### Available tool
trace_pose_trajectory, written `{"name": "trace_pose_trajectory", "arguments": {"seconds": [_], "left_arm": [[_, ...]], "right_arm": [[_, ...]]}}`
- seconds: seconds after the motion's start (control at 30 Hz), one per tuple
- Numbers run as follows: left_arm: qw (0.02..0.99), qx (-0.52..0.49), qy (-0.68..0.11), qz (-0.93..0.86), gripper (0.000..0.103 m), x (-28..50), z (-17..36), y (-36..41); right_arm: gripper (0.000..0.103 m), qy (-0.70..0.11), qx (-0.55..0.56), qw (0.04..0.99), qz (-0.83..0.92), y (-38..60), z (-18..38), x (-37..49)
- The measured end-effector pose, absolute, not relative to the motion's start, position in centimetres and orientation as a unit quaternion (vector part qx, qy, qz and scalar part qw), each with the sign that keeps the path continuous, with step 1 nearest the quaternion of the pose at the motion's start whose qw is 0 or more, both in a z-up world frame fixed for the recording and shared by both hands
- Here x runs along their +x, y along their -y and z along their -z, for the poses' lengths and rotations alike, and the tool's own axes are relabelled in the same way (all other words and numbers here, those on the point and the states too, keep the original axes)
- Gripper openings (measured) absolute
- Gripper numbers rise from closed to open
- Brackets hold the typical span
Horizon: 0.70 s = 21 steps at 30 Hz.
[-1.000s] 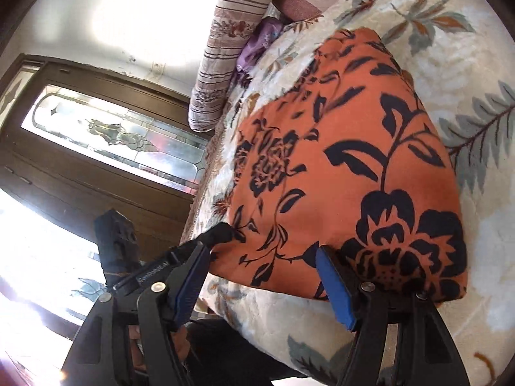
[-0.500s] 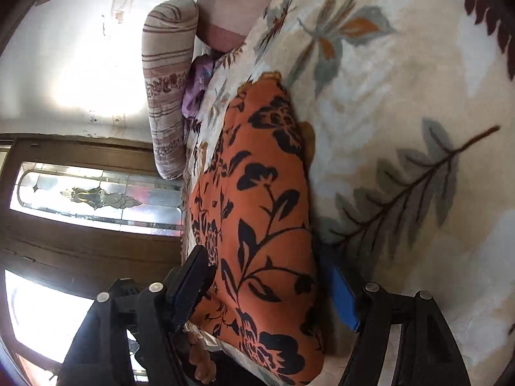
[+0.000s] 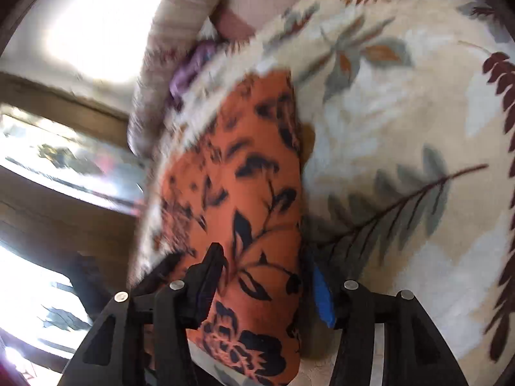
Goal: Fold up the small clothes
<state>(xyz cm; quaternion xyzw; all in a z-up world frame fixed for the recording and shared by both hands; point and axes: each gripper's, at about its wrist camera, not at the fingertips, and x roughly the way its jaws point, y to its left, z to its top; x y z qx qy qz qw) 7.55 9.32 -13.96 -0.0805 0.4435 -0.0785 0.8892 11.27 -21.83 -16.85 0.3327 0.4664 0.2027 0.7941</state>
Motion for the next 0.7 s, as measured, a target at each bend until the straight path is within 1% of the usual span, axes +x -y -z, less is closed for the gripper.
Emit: {"name": "trace_pose_trajectory", "arguments": {"seconds": [0.03, 0.1, 0.2, 0.23, 0.27, 0.3, 0.33, 0.43, 0.47, 0.5, 0.53, 0.57, 0.6, 0.63, 0.7], "left_arm": [[0.889, -0.084, -0.443, 0.079, 0.057, 7.6, 14.0, -9.4], [0.889, -0.083, -0.443, 0.077, 0.057, 7.6, 14.0, -9.3], [0.890, -0.082, -0.443, 0.078, 0.057, 7.5, 14.0, -9.2], [0.889, -0.085, -0.443, 0.080, 0.057, 7.5, 14.0, -9.3], [0.889, -0.087, -0.443, 0.081, 0.057, 7.5, 14.0, -9.4], [0.888, -0.090, -0.443, 0.082, 0.057, 7.5, 14.0, -9.5], [0.888, -0.091, -0.443, 0.083, 0.057, 7.5, 14.0, -9.6], [0.889, -0.089, -0.441, 0.081, 0.057, 7.5, 14.0, -9.5], [0.890, -0.085, -0.441, 0.081, 0.057, 7.5, 14.0, -9.4], [0.891, -0.078, -0.441, 0.079, 0.057, 7.6, 14.0, -9.2], [0.892, -0.074, -0.440, 0.078, 0.057, 7.5, 14.0, -9.1], [0.891, -0.076, -0.440, 0.079, 0.057, 7.5, 14.0, -9.2], [0.891, -0.081, -0.440, 0.081, 0.057, 7.5, 14.0, -9.3], [0.890, -0.085, -0.440, 0.082, 0.057, 7.6, 14.0, -9.5], [0.890, -0.083, -0.440, 0.081, 0.057, 7.5, 14.0, -9.4]], "right_arm": [[0.065, -0.452, 0.340, 0.800, -0.200, 22.5, 16.4, 11.4], [0.074, -0.442, 0.375, 0.787, -0.210, 23.7, 16.5, 12.9], [0.074, -0.473, 0.418, 0.743, -0.224, 23.3, 18.8, 16.6], [0.068, -0.491, 0.423, 0.725, -0.232, 22.6, 19.8, 17.8], [0.056, -0.500, 0.416, 0.723, -0.232, 22.1, 20.3, 18.3], [0.040, -0.507, 0.385, 0.739, -0.222, 21.3, 20.0, 18.6], [0.035, -0.497, 0.346, 0.768, -0.208, 20.1, 18.8, 18.0], [0.033, -0.458, 0.243, 0.838, -0.172, 18.0, 15.6, 15.9], [0.033, -0.471, 0.222, 0.838, -0.162, 17.5, 16.2, 16.1], [0.035, -0.484, 0.237, 0.827, -0.157, 17.9, 17.4, 16.4], [0.040, -0.481, 0.273, 0.817, -0.164, 18.6, 17.8, 16.8], [0.041, -0.476, 0.300, 0.809, -0.170, 19.3, 17.7, 16.7], [0.051, -0.464, 0.314, 0.811, -0.168, 19.9, 17.0, 16.7], [0.065, -0.446, 0.320, 0.819, -0.164, 20.5, 16.3, 16.6], [0.080, -0.420, 0.344, 0.823, -0.166, 21.4, 15.5, 17.6]]}}
